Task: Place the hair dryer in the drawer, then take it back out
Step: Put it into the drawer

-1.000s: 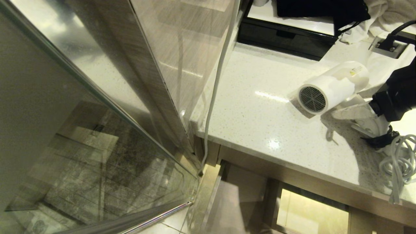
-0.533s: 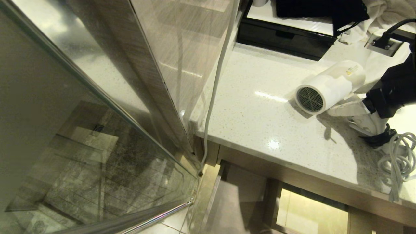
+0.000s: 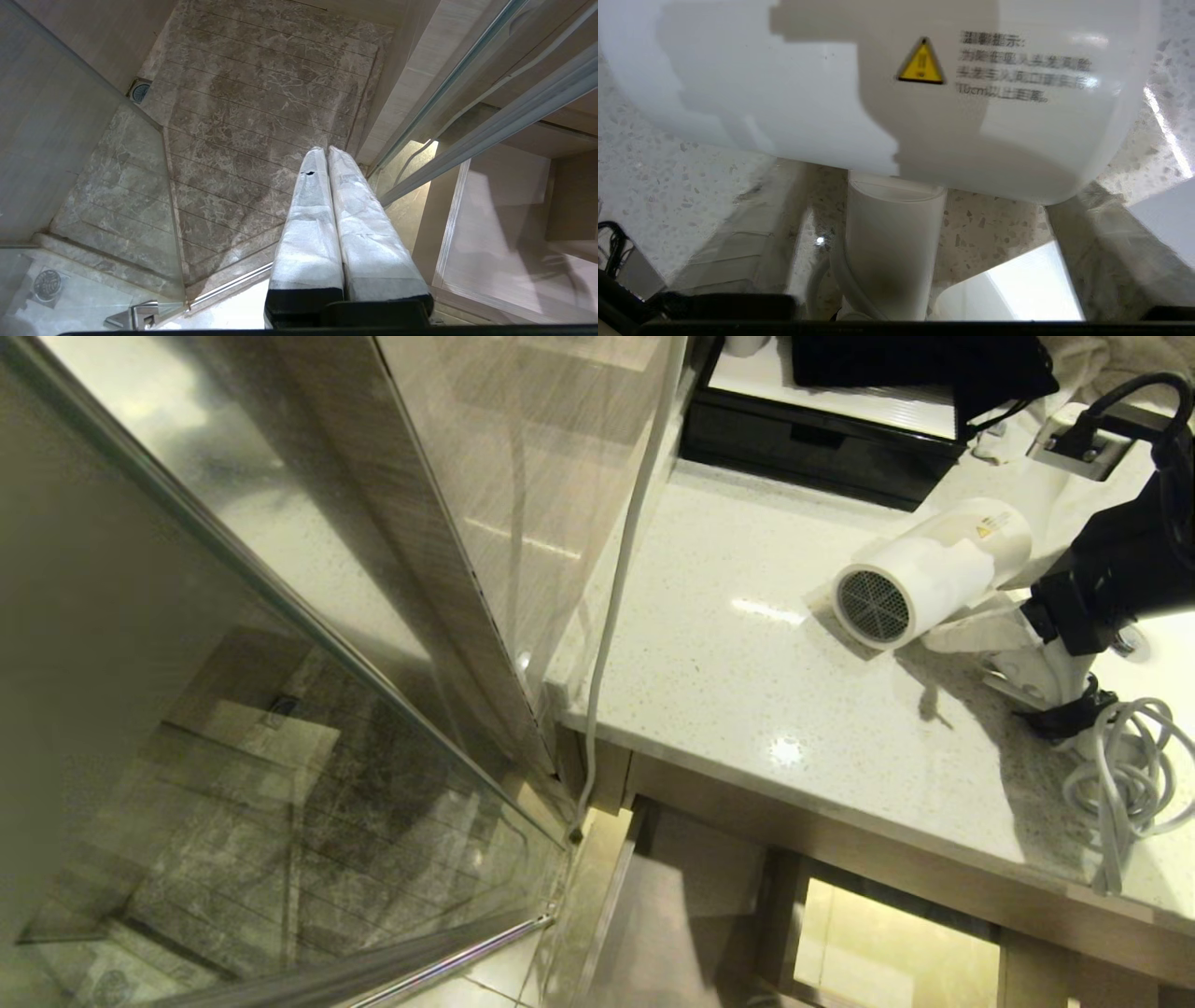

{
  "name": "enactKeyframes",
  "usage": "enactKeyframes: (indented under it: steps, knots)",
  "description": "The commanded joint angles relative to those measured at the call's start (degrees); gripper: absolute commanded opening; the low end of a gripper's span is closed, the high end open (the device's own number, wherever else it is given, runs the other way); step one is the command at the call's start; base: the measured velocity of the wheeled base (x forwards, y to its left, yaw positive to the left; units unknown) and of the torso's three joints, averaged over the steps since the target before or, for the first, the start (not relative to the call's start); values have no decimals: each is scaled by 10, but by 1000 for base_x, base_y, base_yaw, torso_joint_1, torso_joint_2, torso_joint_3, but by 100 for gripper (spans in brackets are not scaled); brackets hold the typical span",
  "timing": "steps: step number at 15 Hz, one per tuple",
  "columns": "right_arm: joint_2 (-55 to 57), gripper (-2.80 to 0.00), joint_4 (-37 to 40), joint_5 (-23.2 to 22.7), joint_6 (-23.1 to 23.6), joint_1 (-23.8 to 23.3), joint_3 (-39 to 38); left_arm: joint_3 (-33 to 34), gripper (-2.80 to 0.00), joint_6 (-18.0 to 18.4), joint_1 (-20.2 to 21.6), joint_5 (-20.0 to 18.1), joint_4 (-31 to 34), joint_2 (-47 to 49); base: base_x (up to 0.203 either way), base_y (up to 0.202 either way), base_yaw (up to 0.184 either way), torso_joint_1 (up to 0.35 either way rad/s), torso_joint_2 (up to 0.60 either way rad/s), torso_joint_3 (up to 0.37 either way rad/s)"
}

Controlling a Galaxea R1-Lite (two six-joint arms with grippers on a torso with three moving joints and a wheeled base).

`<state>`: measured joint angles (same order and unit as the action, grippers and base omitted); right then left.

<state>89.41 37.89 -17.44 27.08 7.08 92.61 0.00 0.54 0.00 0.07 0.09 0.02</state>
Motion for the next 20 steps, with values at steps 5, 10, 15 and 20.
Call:
enactKeyframes:
  steps: [5, 10, 15, 20]
  knots:
    - [4, -280, 9, 11, 30, 4, -4, 0, -280, 0, 0, 0, 0, 0, 0, 0, 0, 0, 0, 0]
    - [-19, -280, 34, 15, 23, 3, 9, 0, -280, 0, 0, 0, 0, 0, 0, 0, 0, 0, 0, 0]
    - [-64, -280, 40, 15, -21, -13, 8, 0, -280, 0, 0, 0, 0, 0, 0, 0, 0, 0, 0, 0]
    - [-120, -280, 47, 26, -44, -59, -1, 0, -280, 0, 0, 0, 0, 0, 0, 0, 0, 0, 0, 0]
